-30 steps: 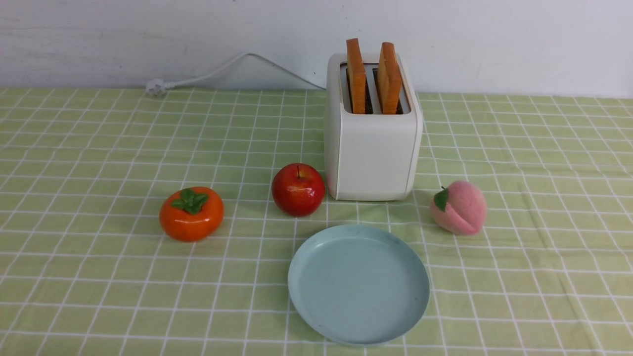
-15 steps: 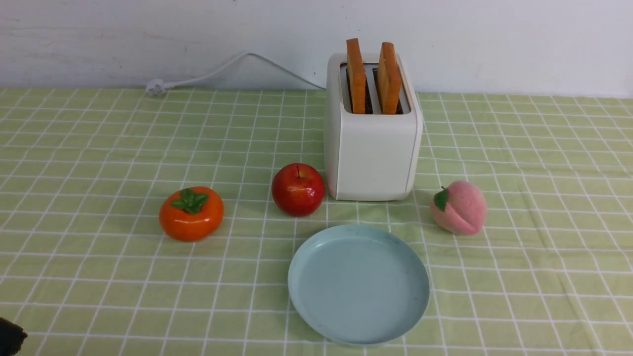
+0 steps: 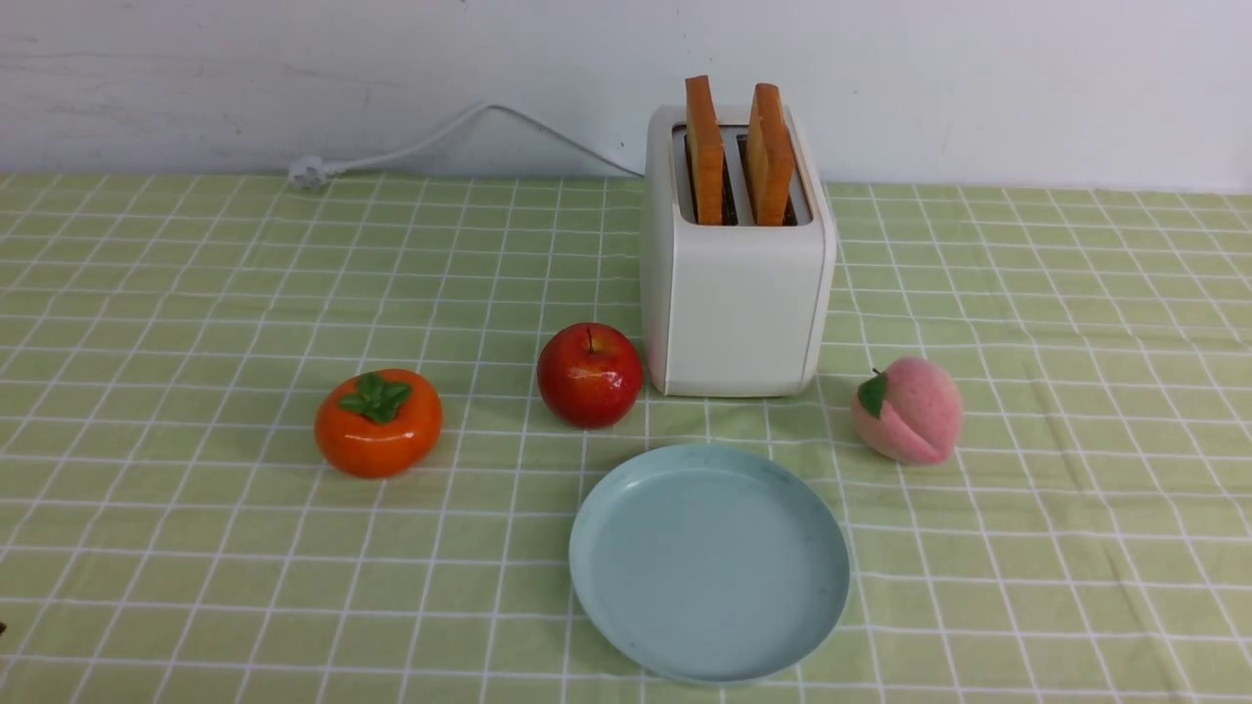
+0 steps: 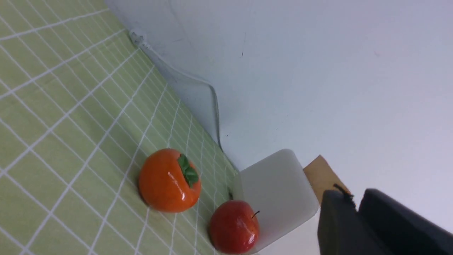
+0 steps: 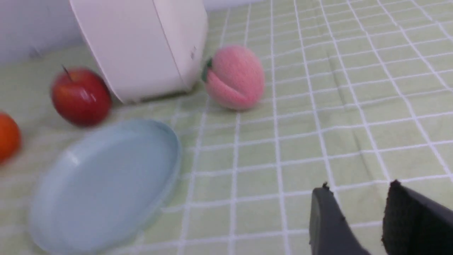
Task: Take toasted bread from bread machine on green coffee tablecloth place on plate.
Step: 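Reach for a toast slice standing in the toaster with the left gripper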
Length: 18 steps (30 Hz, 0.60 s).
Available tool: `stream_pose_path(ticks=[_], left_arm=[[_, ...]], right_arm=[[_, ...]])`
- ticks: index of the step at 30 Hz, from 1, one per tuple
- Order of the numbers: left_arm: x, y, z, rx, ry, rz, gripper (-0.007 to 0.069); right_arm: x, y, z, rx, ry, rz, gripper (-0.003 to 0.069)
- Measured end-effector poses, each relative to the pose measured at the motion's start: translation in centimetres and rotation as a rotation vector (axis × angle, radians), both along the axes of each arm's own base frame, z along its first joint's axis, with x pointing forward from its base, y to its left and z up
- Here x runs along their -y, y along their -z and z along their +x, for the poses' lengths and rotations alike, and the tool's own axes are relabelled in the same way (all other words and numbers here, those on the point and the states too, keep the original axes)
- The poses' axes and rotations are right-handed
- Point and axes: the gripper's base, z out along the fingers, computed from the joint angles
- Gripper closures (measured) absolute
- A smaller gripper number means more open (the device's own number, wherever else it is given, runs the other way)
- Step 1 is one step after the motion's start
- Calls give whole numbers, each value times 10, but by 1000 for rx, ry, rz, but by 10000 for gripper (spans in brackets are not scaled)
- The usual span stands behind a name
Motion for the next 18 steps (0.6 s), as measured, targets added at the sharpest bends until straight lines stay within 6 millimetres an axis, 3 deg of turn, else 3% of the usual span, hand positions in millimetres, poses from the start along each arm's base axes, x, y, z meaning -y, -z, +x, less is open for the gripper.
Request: stream_pose_path(ticks=[3,7,8,10,13,18], left_arm=[[2,-10,-2,8,23,-2,547],[7,-40,-8,43,64,122,609],[10,-58,-8,25,83,244,638],[13,-71,-1,-34,112,376,638],[18,-99,19,-140,174,570,638],[23,-121,58,-230,224,640,638]], right_arm=[[1,-6,1,53,24,136,418],[4,-13,1,113,57,248,418],[2,-16,1,108,48,286,426],[-1,-27,-2,89,6,290,444],[-12,-62,-3,-7,-122,139,515],[-25,-97,5,-200,-326,-120,589]])
